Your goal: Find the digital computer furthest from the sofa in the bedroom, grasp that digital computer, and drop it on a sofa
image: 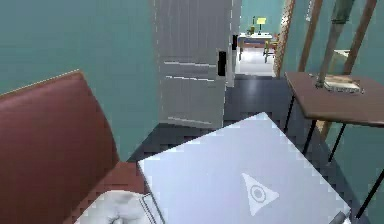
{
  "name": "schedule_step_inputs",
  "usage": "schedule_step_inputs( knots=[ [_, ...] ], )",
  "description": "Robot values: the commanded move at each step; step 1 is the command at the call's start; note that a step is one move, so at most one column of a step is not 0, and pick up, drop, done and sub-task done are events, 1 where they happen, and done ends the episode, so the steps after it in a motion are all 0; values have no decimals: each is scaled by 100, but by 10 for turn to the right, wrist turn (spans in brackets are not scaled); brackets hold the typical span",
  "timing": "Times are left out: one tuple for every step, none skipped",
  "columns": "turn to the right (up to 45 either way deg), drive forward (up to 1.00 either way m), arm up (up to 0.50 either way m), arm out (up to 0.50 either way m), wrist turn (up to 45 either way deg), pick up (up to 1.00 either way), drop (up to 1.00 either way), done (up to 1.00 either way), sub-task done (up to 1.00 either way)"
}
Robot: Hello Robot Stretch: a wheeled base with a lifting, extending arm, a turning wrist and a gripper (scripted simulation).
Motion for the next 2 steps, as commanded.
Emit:
schedule_step_inputs(
  knots=[
    [-450,0,0,0,0,0,0,0,0],
    [-450,0,0,0,0,0,0,0,0]
  ],
)
